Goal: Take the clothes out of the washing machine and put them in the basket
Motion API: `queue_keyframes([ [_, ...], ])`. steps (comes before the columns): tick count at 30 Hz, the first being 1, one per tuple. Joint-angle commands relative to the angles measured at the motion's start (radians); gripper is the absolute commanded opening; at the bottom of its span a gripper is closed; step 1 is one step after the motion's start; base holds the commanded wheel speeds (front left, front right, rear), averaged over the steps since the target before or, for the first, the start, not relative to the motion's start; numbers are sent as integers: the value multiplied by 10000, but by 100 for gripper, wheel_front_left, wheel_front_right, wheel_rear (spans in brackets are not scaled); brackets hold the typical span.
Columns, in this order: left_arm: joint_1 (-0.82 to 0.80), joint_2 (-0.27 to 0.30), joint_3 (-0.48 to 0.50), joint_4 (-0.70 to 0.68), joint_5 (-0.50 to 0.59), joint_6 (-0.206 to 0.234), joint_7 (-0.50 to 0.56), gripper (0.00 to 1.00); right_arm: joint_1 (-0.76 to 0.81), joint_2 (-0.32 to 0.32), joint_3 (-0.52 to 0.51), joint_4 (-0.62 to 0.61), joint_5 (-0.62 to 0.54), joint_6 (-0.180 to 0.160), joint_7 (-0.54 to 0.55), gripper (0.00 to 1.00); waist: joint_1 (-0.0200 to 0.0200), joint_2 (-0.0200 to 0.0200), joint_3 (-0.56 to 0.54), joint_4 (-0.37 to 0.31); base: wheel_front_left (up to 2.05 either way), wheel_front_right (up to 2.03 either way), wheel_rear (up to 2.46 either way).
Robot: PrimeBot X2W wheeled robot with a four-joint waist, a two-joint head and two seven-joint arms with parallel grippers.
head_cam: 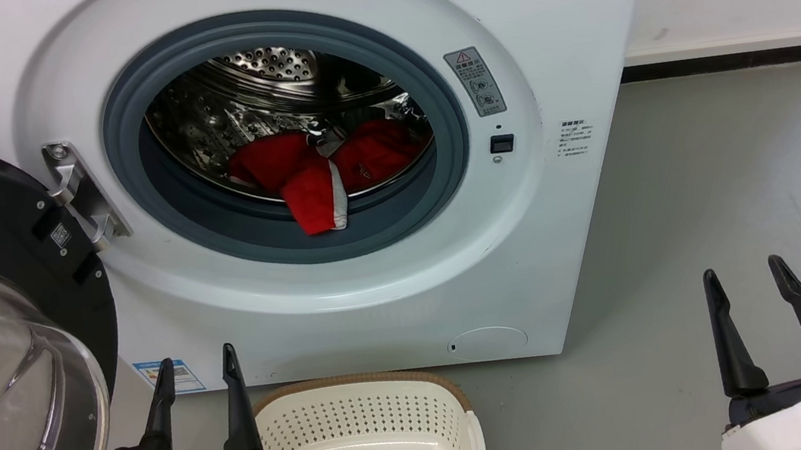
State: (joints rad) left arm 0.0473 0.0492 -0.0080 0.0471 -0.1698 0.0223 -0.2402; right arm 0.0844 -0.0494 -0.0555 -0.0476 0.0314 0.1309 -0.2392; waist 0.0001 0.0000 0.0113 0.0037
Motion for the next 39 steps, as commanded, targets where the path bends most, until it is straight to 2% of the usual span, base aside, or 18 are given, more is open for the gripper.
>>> queue_keyframes([
  [1,55,17,-19,-83,190,54,-69,100,134,-16,6,-70,-114,-3,-80,100,-1,0,2,-1,0,0,0],
  [12,170,16,-62,-33,900,145,-273,100,259,-15,12,24,-498,-3,-277,100,-1,0,-1,-3,0,0,0],
  [33,132,16,-28,197,782,200,-267,100,261,-14,17,55,-230,-5,-272,100,-1,0,-8,10,0,0,0],
  [39,-247,14,-19,384,889,68,-267,100,149,-14,47,72,-223,-5,-272,100,-1,0,90,-9,0,0,0],
])
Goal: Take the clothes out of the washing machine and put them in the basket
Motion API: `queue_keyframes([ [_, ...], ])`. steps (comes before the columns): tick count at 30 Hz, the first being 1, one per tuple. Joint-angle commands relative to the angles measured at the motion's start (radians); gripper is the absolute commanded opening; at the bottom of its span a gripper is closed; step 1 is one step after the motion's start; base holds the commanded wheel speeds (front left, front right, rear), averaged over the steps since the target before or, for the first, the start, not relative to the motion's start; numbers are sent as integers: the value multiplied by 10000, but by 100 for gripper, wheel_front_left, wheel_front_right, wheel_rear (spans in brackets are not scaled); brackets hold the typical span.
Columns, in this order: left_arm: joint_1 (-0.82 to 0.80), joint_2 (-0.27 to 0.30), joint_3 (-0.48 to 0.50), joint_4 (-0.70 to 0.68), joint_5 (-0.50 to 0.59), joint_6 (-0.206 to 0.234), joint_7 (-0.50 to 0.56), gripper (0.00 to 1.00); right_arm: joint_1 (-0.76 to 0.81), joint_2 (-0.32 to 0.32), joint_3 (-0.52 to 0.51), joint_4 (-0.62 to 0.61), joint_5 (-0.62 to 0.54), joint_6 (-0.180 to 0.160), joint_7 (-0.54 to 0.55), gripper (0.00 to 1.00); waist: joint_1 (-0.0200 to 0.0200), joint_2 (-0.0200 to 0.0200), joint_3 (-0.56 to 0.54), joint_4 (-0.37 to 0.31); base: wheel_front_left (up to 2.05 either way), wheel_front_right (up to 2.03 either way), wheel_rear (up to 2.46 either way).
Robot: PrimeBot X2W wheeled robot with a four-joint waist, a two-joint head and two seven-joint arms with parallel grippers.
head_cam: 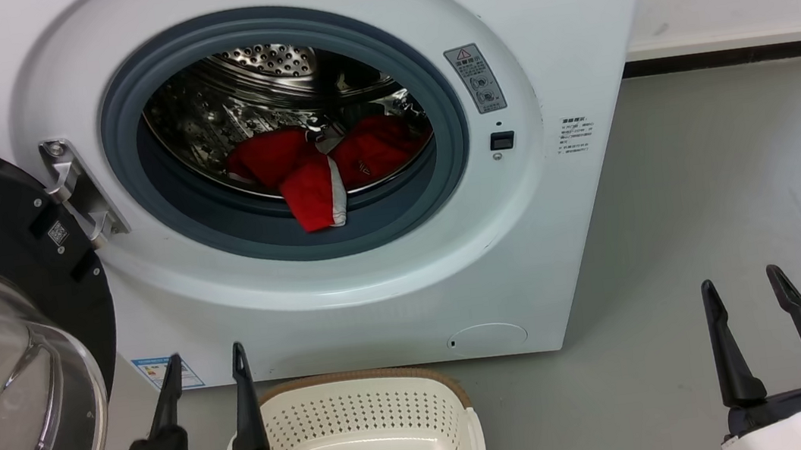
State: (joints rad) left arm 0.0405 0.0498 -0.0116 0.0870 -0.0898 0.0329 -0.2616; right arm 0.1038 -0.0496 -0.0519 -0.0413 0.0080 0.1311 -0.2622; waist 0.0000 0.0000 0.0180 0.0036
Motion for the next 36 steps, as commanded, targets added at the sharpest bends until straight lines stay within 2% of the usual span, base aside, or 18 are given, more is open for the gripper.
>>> queue_keyframes([
  [1,-303,10,36,26,136,-55,-52,100,-80,-12,15,7,14,-7,-42,100,0,0,57,-18,0,0,0],
  [5,-929,10,61,626,248,-314,-40,100,-233,-12,97,-13,-3,-7,-42,100,0,0,296,-120,0,0,0],
  [12,-3008,318,306,2854,332,-657,-40,100,-749,-12,218,-67,54,-7,-39,100,0,0,1142,-694,0,0,0],
  [20,-6296,1161,81,5657,642,-1029,-30,100,-1588,-4,239,-145,219,-7,-37,100,0,0,2544,-1436,0,0,0],
  [28,-9759,2127,-351,8118,802,-1419,1031,100,-2564,4,279,-320,545,-7,-36,100,0,0,4187,-2153,0,0,0],
  [36,-12617,3110,-894,9584,960,-1592,2517,100,-3285,4,637,-454,1043,-7,-34,100,0,0,5653,-2836,0,0,0],
])
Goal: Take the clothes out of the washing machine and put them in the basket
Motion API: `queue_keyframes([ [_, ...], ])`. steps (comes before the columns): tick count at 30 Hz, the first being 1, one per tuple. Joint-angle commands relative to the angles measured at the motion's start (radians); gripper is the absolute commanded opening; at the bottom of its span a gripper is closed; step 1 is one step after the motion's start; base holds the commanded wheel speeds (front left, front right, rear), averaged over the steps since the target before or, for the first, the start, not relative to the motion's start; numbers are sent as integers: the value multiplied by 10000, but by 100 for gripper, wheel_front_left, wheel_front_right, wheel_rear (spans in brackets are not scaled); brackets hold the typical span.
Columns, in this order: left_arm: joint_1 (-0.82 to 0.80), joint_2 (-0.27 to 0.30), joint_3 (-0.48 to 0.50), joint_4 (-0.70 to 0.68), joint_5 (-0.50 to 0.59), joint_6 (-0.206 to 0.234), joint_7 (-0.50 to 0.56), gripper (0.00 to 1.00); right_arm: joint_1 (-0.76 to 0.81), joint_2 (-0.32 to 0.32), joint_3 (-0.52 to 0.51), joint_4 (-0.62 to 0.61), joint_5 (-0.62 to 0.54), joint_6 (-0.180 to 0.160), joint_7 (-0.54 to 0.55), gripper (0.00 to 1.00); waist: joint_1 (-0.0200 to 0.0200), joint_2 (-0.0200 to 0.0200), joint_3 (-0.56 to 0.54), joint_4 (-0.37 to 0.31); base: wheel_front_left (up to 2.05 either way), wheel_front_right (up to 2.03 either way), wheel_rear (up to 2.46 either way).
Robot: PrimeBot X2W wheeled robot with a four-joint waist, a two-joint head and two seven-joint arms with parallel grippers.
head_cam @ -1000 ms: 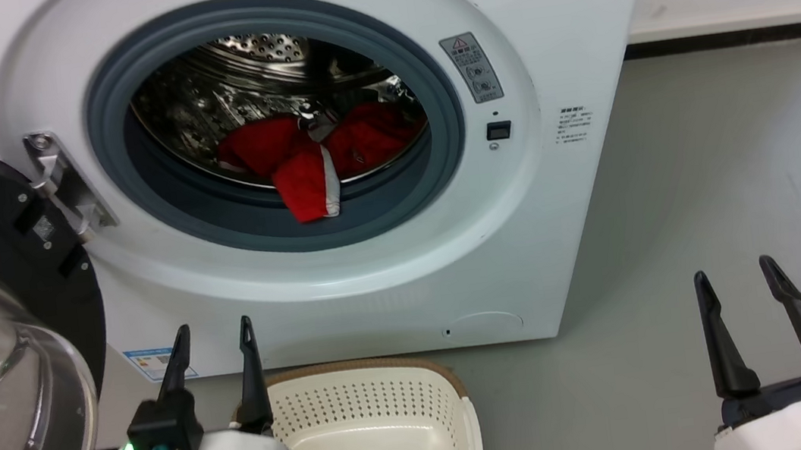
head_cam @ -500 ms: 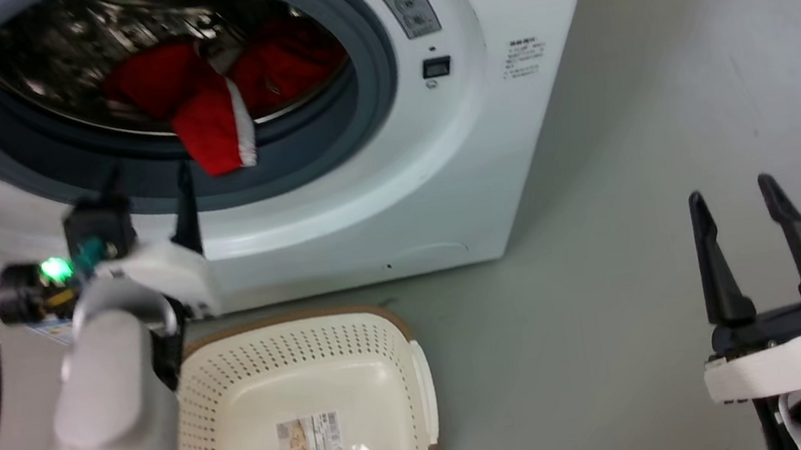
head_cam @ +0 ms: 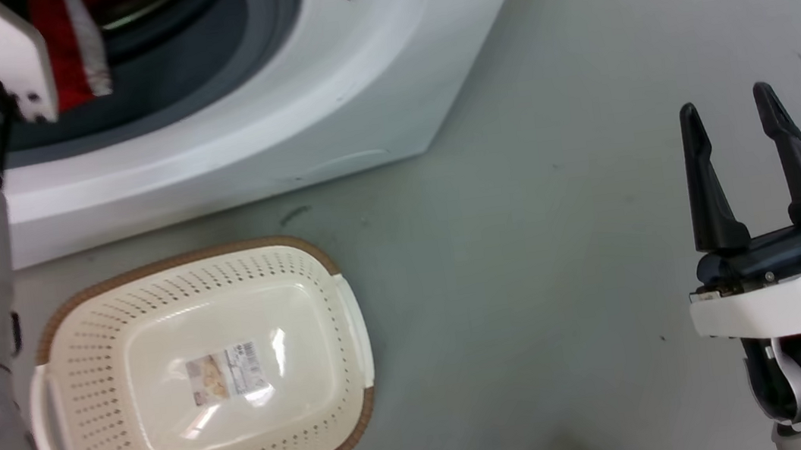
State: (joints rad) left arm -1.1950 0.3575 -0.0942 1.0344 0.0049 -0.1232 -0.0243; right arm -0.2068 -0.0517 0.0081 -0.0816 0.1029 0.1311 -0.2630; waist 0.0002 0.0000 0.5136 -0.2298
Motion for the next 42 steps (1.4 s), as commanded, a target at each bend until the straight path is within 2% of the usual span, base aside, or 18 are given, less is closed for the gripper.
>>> queue_keyframes([
  [1,-560,125,-164,290,2,-44,420,100,-246,23,86,-75,144,-7,-27,100,-2,0,858,-565,0,0,0],
  [11,-2993,861,-1063,1354,-517,-58,2745,100,-646,25,449,-238,576,-7,-27,100,-2,0,2003,-1062,0,0,0],
  [19,-4286,1123,-1449,1804,-1001,-60,4653,100,-1033,25,398,-341,749,-7,-27,100,-2,0,2833,-1127,0,0,0],
  [33,-4188,1109,-1976,1904,-1189,-63,5435,100,-1206,25,347,-330,854,-7,-27,100,-2,0,3115,-1050,0,0,0],
  [34,-4181,1113,-2013,1884,-1180,-63,5449,52,-1208,25,348,-338,837,-7,-27,100,-2,0,3111,-1051,0,0,0],
  [35,-4181,1122,-2043,1813,-1171,-53,5371,0,-1207,25,336,-352,826,-7,-27,100,-2,0,3107,-1048,0,0,0],
  [42,-4061,1030,-2088,1349,-1297,103,4782,0,-1088,25,277,-310,708,-7,-27,100,-2,0,2843,-951,0,0,0],
])
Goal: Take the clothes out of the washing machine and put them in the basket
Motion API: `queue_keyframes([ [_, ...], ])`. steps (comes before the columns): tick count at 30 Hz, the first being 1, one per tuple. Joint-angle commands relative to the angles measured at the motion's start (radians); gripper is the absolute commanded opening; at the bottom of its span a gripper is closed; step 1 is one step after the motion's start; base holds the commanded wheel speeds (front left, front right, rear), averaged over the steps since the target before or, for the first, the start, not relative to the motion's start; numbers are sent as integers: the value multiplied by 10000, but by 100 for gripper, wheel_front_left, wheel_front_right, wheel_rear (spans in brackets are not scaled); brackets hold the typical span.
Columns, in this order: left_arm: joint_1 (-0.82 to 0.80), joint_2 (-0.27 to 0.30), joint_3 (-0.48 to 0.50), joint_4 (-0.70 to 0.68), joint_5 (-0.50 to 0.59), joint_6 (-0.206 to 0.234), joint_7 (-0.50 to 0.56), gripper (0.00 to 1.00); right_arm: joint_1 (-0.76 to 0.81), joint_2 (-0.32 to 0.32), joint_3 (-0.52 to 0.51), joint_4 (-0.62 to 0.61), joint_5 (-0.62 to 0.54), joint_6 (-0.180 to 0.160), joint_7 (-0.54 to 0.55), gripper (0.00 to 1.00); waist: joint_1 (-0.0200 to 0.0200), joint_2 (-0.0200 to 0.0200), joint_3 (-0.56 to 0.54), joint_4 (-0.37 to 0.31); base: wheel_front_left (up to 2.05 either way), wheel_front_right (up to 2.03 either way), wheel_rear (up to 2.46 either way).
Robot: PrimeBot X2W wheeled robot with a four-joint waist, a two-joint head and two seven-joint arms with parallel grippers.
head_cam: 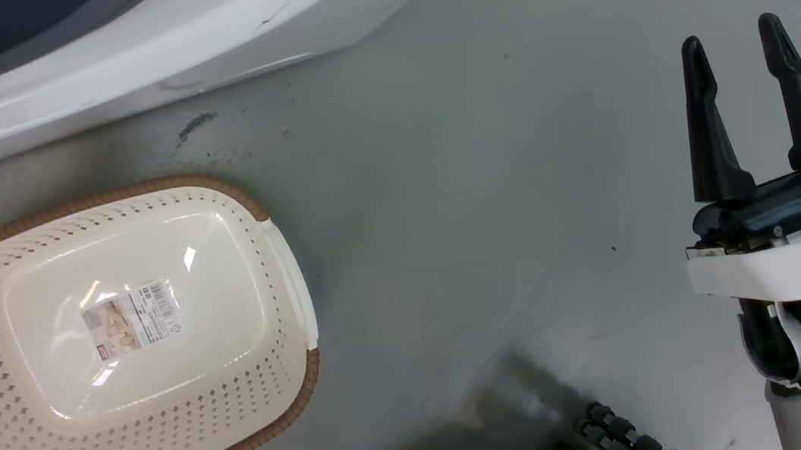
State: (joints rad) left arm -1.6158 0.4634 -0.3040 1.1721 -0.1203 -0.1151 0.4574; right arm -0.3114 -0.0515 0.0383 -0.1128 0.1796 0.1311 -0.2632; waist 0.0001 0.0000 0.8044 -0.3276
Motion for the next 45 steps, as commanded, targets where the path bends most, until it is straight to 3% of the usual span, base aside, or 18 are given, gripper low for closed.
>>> queue_keyframes([
  [1,239,-54,4,-67,-74,15,-142,0,-17,23,-36,13,-84,-7,-25,100,-1,0,-155,49,0,0,0],
  [15,2550,-655,-261,-785,-895,-127,-2810,0,563,17,-348,256,-891,-7,-25,100,-1,0,-2207,956,0,0,0],
  [19,3489,-977,-693,-1137,-1255,-136,-3561,0,840,14,-389,383,-1135,-7,-25,100,-1,0,-2877,1278,0,0,0],
  [25,4767,-1031,-1312,-1850,-1991,-138,-4448,0,1271,14,-388,505,-1408,-7,-25,100,-1,0,-3725,1713,0,0,0],
  [39,7012,-688,-1936,-4255,-3005,-138,-5941,0,2086,15,-473,710,-1708,-7,-25,100,-1,0,-5276,2504,0,0,0],
  [45,8034,-365,-1826,-6099,-3211,205,-6002,0,2523,15,-497,787,-1761,-7,-24,100,-1,0,-5944,2795,0,0,0],
])
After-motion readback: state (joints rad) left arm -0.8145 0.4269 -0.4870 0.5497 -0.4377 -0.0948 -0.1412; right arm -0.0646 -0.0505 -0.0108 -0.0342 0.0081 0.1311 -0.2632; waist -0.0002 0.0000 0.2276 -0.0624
